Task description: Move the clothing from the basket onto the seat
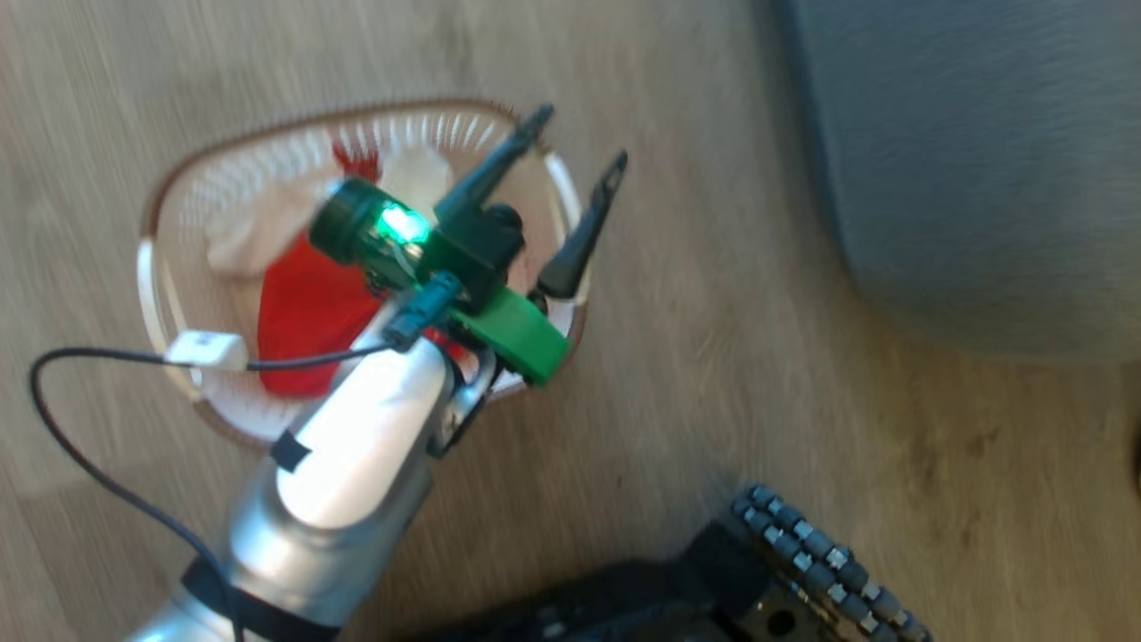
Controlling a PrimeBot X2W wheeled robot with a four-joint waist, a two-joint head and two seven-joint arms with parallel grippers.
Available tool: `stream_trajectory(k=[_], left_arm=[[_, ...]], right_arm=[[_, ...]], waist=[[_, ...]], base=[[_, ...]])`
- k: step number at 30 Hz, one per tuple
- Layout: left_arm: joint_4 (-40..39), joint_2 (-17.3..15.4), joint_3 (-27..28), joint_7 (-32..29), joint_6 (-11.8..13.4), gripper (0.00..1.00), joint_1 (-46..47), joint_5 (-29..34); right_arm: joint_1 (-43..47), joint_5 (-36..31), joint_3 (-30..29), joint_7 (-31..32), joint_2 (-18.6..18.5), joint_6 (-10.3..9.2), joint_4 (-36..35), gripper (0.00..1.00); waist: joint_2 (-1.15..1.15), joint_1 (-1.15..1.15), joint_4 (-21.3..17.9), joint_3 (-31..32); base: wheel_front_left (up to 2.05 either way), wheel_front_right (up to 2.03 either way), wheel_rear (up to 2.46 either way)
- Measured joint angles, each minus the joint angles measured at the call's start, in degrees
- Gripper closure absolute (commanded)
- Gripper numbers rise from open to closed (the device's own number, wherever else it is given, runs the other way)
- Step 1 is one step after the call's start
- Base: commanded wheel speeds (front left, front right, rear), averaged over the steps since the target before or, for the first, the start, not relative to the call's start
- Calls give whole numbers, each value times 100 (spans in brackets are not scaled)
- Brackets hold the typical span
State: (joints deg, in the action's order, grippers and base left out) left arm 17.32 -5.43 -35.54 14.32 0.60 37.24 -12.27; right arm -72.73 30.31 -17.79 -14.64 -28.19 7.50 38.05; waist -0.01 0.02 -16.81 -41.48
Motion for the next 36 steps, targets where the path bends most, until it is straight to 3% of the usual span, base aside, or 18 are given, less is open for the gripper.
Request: stream_trajectory(k=[4, 9, 14, 15, 16, 17, 21, 25, 30, 36], left_arm=[[-187, -65, 70, 40, 26, 0, 42, 42], [-481, -179, 211, 40, 112, 0, 41, 55], [-638, -344, 282, 18, 215, 0, 9, 48], [-671, -383, 323, -24, 221, 0, -3, 25], [-700, -431, 382, -40, 254, 0, -32, -16], [-734, -498, 437, -74, 289, 0, -64, -29], [-847, -743, 658, -121, 399, 0, -241, -81], [-859, -815, 805, -113, 437, 0, -470, -294], [-580, -691, 948, -63, 389, 0, -728, -739], [-57, -448, 1240, -11, 254, 0, -1344, -1151]], right_arm=[[-811, -133, -179, 85, -532, 1, 636, 100], [-1360, -286, -664, 42, -694, 0, 1385, 100], [-1077, -457, -567, 1, -58, 1, 1914, 100], [-966, -501, -568, 1, 97, 1, 1930, 96], [-854, -556, -593, 1, 233, 1, 1918, 62], [-753, -625, -588, 1, 328, 1, 1883, 0], [-431, -662, -510, 0, 633, 1, 1414, 0], [208, -775, 33, 1, 794, 1, 845, 0], [1260, -858, 730, 1, 854, 1, 427, 0], [2863, -761, 1600, 1, 1001, 1, -245, 0]], waist=[[0, 0, 218, -615], [0, -1, 434, -1290], [0, 0, 472, -1786], [0, 0, 445, -1840], [0, 0, 400, -1872], [0, 0, 345, -1890], [0, -2, 116, -1768], [1, -3, -54, -1320], [1, -3, -147, -688], [1, -3, -159, 502]], base=[[0, 0, 0], [0, 0, 0], [0, 0, 0], [0, 0, 0], [0, 0, 0], [0, 0, 0], [0, 0, 0], [0, 0, 0], [0, 0, 0], [0, 0, 0]])
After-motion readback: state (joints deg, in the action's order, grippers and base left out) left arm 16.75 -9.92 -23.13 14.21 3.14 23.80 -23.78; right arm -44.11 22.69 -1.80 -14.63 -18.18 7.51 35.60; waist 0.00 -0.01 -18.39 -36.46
